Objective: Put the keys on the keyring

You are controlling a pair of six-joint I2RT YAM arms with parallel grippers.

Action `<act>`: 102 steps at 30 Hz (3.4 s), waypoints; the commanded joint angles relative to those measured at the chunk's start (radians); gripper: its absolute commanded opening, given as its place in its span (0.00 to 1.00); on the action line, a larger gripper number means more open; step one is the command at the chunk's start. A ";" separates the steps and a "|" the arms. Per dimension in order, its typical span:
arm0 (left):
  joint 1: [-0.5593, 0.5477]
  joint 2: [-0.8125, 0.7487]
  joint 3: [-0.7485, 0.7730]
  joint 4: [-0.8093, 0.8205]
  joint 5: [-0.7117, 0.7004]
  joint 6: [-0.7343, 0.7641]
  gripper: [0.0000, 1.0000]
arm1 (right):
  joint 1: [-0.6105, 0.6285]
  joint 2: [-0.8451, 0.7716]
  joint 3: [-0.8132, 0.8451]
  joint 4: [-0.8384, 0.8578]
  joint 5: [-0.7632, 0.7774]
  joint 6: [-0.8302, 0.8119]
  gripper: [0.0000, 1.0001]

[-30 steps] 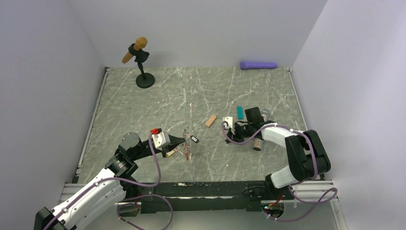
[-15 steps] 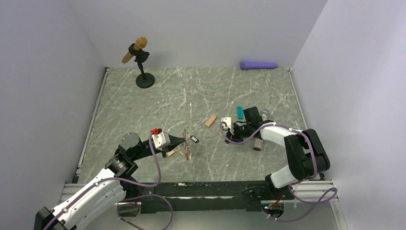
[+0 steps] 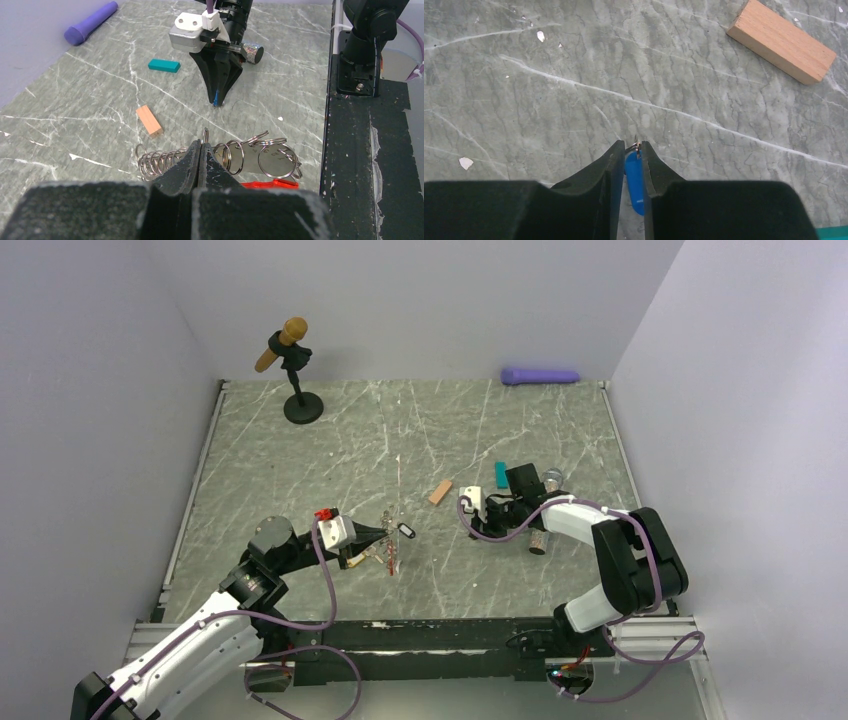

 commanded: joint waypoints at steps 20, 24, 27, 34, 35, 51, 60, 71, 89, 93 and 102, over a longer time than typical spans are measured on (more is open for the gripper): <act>0.004 -0.011 0.022 0.038 -0.001 0.011 0.00 | 0.006 0.006 0.033 0.011 0.012 0.004 0.15; 0.004 -0.007 0.022 0.039 0.001 0.011 0.00 | 0.005 0.006 0.033 0.010 0.012 0.002 0.15; 0.003 -0.007 0.023 0.040 0.001 0.012 0.00 | 0.009 0.006 0.031 0.010 0.014 0.000 0.13; 0.003 -0.007 0.023 0.038 0.002 0.011 0.00 | 0.011 0.004 0.031 0.009 0.015 -0.004 0.07; 0.003 -0.006 0.024 0.037 0.001 0.011 0.00 | 0.012 0.004 0.031 0.007 0.014 -0.006 0.06; 0.004 -0.021 0.031 0.024 0.010 0.012 0.00 | -0.009 -0.048 0.069 -0.066 -0.081 -0.012 0.00; 0.003 -0.044 0.060 0.025 0.051 0.013 0.00 | -0.030 -0.151 0.242 -0.264 -0.257 0.000 0.00; 0.003 -0.009 0.168 0.059 0.150 0.029 0.00 | 0.067 -0.287 0.460 -0.285 -0.579 0.330 0.00; 0.001 0.042 0.234 0.042 0.130 0.305 0.00 | 0.386 -0.305 0.724 -0.548 0.061 0.217 0.00; 0.001 0.113 0.241 0.095 0.123 0.317 0.00 | 0.419 -0.281 0.740 -0.512 0.164 0.181 0.00; 0.054 0.233 0.184 0.375 0.140 0.010 0.00 | 0.500 -0.275 0.698 -0.437 0.266 0.148 0.00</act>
